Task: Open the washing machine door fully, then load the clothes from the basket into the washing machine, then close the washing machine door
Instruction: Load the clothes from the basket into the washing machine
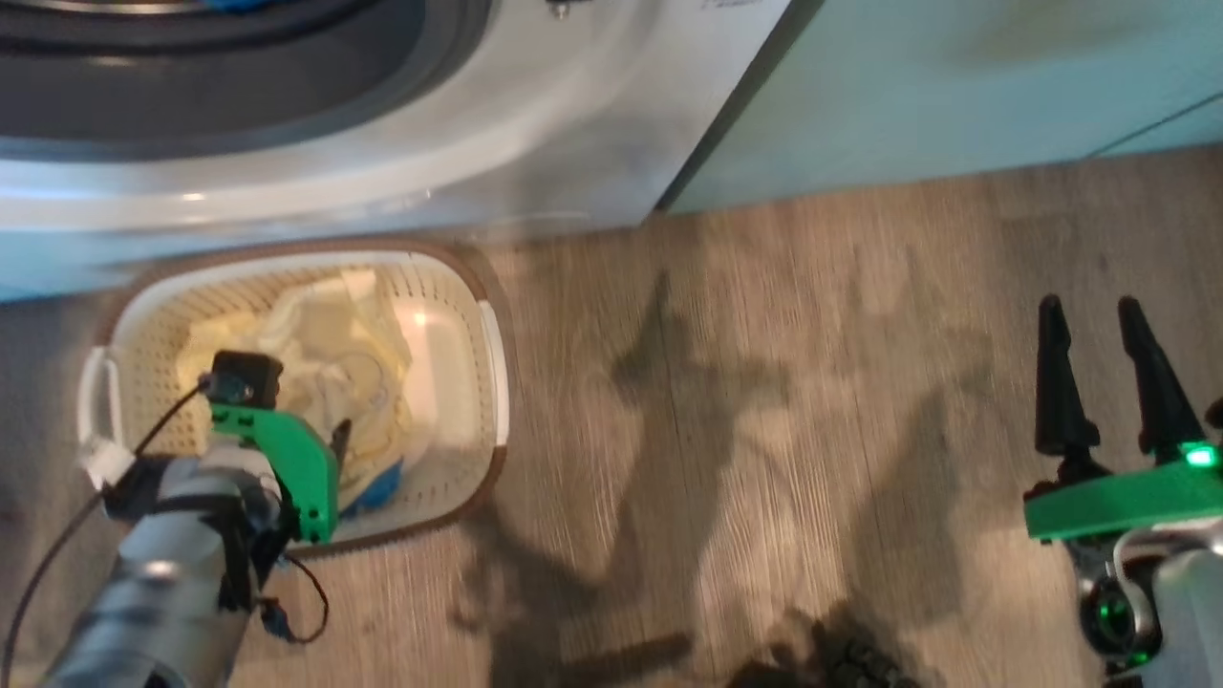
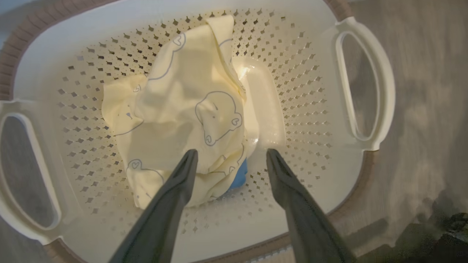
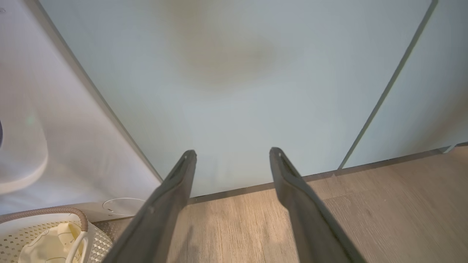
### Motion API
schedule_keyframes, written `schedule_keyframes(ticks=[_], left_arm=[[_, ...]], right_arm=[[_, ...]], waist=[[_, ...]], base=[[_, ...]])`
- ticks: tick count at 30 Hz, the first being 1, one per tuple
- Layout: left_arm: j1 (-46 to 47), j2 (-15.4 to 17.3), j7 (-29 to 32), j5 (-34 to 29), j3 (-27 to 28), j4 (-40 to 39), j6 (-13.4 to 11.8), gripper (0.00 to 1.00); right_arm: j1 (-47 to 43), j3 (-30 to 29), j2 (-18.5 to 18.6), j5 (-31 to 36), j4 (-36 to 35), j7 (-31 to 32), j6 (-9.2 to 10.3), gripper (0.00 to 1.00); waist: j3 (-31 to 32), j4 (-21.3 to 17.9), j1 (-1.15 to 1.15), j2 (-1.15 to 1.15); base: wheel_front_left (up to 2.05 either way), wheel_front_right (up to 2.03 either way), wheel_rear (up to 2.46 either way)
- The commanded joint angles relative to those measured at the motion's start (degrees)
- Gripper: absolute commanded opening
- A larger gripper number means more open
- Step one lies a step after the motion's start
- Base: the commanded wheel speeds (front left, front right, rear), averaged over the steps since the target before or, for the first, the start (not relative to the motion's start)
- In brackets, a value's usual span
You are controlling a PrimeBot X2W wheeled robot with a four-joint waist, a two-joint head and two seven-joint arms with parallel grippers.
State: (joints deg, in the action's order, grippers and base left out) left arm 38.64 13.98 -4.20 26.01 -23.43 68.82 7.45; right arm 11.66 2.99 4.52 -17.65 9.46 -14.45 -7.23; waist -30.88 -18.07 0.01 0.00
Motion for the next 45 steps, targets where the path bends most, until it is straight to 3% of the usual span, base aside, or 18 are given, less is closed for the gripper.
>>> schedule_keyframes(ticks=[1, 10, 23, 28, 40, 45], left_arm=[[1.41, 2.50, 0.05, -0.55, 0.23, 0.11, 0.03, 1.00], [7.16, 3.52, 1.56, -2.57, -5.47, 3.20, 0.03, 1.00], [10.16, 2.79, -0.89, -5.56, -9.37, 4.79, -2.00, 1.00], [11.57, 2.43, -1.39, -5.82, -9.91, 4.95, -3.55, 1.00], [14.13, 1.62, 0.51, -5.42, -10.90, 5.10, -3.92, 1.00], [15.36, 2.32, 1.18, -4.48, -10.18, 5.12, -5.62, 1.00]], right_arm=[[1.01, 1.04, 0.48, -0.28, -1.89, -0.55, -0.25, 1.00], [4.58, 1.71, 1.78, -0.11, -2.92, -0.55, -0.25, 1.00], [5.67, -0.14, 3.84, 0.52, -4.30, -0.55, -0.25, 1.00], [5.83, -1.07, 4.44, 0.72, -4.91, -0.55, -0.25, 1.00], [5.90, -2.31, 5.51, 1.14, -6.12, -0.55, -0.25, 1.00], [5.99, -2.83, 6.20, 1.30, -6.73, -0.55, -0.25, 1.00]], waist=[[-3.79, -0.36, -0.01, 0.00], [-11.73, -0.28, -0.01, 0.00], [-15.95, 0.09, -0.01, 0.00], [-17.29, 0.25, -0.01, 0.00], [-20.82, 0.99, -0.01, 0.00], [-22.72, 1.52, -0.01, 0.00]], base=[[0.00, 0.00, 0.00], [0.00, 0.00, 0.00], [0.00, 0.00, 0.00], [0.00, 0.00, 0.00], [0.00, 0.00, 0.00], [0.00, 0.00, 0.00]])
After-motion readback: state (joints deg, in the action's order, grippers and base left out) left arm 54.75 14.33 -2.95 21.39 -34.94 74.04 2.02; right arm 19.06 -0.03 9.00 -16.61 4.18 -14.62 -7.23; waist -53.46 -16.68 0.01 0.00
